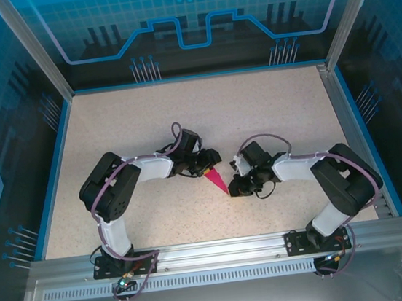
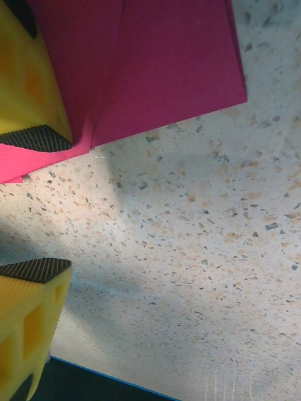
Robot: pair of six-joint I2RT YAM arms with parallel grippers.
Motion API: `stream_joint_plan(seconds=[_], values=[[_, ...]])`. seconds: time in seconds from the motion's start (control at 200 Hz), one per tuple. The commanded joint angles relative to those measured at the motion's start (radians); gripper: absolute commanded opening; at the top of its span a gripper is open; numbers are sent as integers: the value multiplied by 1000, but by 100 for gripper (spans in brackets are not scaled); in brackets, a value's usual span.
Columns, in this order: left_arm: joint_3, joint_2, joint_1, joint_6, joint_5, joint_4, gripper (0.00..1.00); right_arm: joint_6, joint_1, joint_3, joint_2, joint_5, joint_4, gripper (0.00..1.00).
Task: Fold a paper plane with a square sheet of paper (pick it up from the middle)
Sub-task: Fold the wing for the fifth time at the center of the table.
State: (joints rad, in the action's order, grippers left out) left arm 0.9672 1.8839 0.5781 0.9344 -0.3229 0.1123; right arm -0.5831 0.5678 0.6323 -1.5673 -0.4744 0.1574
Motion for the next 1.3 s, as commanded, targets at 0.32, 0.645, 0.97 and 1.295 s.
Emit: stream_joint_plan(seconds=[0.32,0.645,0.97,1.295], values=[[-14,61,-4,-42,17,-72,53,-90,0,174,-122,-61,-96,14],[-5,49,-2,-56,4,-68,54,-72,-5,126,-231,8,-57,11],[15,-70,-4,-105,-54,-40,59,-96,-3,86,-233,28,-69,8],[-65,-57,0,-92,-79,69,53,-112,-3,91,-241,24,-80,7]])
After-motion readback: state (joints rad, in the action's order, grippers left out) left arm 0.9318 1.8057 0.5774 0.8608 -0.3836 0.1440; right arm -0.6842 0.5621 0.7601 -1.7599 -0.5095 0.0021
